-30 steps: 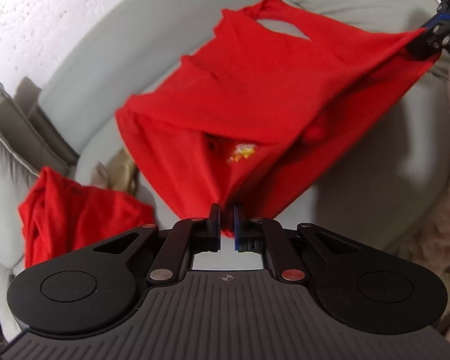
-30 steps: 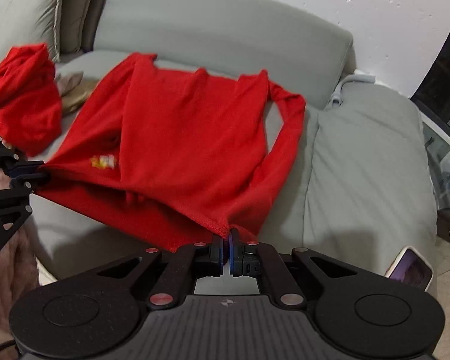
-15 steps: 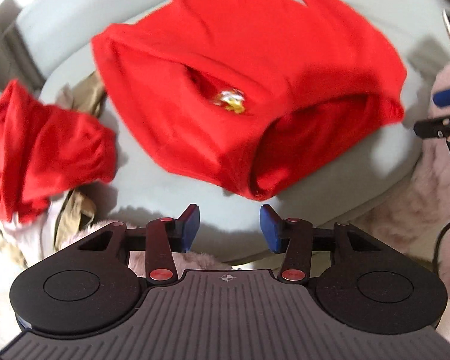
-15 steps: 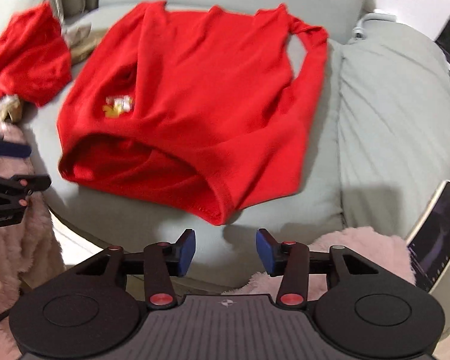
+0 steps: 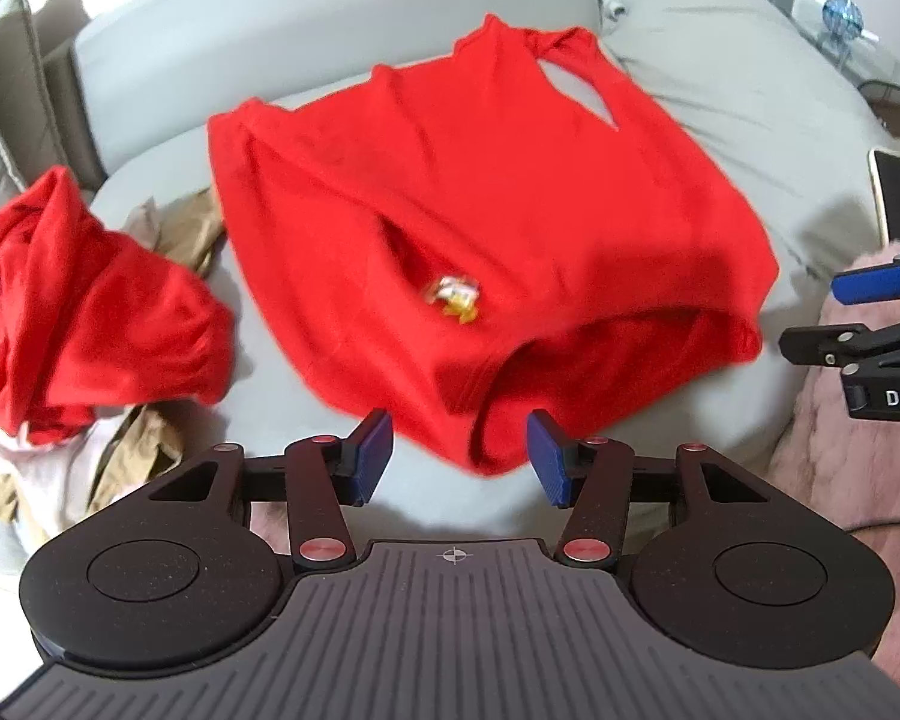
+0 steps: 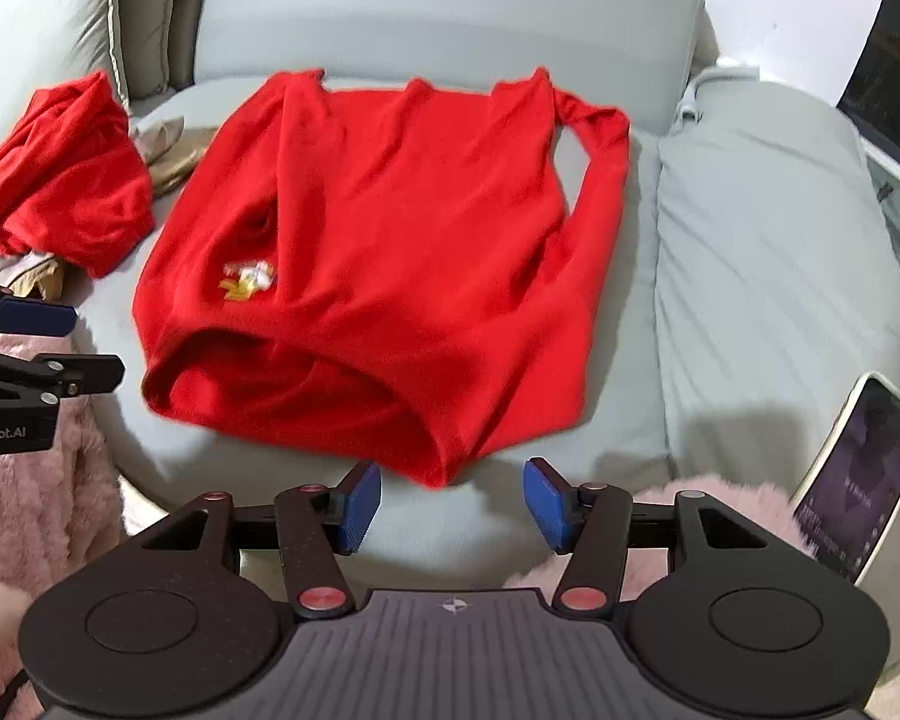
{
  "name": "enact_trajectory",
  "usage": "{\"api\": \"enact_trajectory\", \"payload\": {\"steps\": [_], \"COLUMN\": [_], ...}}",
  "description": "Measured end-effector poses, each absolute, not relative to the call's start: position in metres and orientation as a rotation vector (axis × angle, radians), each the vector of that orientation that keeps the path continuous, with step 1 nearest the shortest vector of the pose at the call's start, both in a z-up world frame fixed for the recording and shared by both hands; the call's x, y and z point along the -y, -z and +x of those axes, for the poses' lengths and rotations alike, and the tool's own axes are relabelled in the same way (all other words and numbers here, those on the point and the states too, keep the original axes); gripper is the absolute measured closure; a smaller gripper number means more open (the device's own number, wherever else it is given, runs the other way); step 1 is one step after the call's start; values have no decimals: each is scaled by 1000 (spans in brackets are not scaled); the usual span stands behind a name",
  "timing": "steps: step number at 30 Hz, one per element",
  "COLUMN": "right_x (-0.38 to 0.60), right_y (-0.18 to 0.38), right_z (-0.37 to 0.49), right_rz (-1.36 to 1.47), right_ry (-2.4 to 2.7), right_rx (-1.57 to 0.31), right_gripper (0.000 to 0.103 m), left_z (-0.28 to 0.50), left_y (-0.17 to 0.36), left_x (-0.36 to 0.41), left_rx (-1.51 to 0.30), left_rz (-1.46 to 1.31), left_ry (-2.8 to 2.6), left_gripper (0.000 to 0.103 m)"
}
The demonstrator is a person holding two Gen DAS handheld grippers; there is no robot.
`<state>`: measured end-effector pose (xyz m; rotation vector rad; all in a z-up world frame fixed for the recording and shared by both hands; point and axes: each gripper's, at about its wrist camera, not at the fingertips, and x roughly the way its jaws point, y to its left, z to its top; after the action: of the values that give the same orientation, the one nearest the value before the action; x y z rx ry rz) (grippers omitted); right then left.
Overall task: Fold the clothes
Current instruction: 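Move the right gripper to a sleeve of the red shirt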
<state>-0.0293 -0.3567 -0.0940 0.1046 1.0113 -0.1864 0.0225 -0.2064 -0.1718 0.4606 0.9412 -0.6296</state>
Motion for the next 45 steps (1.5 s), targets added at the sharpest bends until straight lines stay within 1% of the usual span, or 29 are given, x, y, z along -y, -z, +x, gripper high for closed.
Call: {"api": "enact_trajectory", "payload": {"steps": [1, 3, 12, 15, 18, 20, 21, 23, 24, 27, 31, 32, 33, 34, 35, 40, 42, 45], "right_x": [359, 367, 451, 461, 468, 479, 488, 507, 512, 537, 549, 549, 549, 548, 547, 519, 490, 445], "right_y": [95, 98, 113, 128, 133, 129, 129, 130, 132, 155, 181, 186, 188, 190, 191, 169, 162, 169], "right_z": [-25, -18, 23, 46, 64, 77, 86, 106, 112, 143, 162, 166, 168, 170, 173, 187, 199, 214], "right_rz": [98, 114, 267, 278, 288, 289, 287, 281, 283, 343, 401, 403, 400, 383, 363, 247, 204, 98], "right_ry": [195, 208, 294, 271, 245, 251, 264, 292, 299, 323, 314, 309, 307, 307, 307, 247, 155, 7], "right_rx": [-1006, -997, -999, -1024, -1021, -994, -984, -964, -961, -975, -1002, -1003, -1004, -1001, -997, -911, -894, -934], "right_gripper": [55, 56, 55, 62, 62, 61, 57, 56, 52, 51, 52, 55, 68, 93, 98, 99, 99, 98], "left_z": [25, 29, 51, 68, 85, 100, 108, 122, 132, 150, 174, 181, 185, 189, 193, 208, 215, 224], "left_y": [173, 176, 185, 190, 194, 193, 192, 192, 193, 199, 217, 223, 227, 231, 234, 231, 230, 231], "left_x": [211, 221, 283, 314, 341, 359, 367, 377, 384, 397, 406, 409, 411, 412, 413, 395, 385, 366], "left_rx": [-943, -950, -968, -970, -977, -964, -960, -957, -954, -952, -983, -998, -1006, -1012, -1016, -1007, -1005, -1018], "left_rz": [460, 457, 471, 467, 475, 474, 469, 458, 450, 441, 431, 428, 427, 430, 430, 374, 351, 312], "left_ry": [625, 623, 695, 702, 702, 706, 702, 695, 687, 664, 630, 622, 617, 610, 603, 549, 502, 426], "left_gripper": [48, 48, 48, 47, 47, 47, 47, 47, 47, 47, 47, 47, 47, 47, 47, 47, 47, 47]}}
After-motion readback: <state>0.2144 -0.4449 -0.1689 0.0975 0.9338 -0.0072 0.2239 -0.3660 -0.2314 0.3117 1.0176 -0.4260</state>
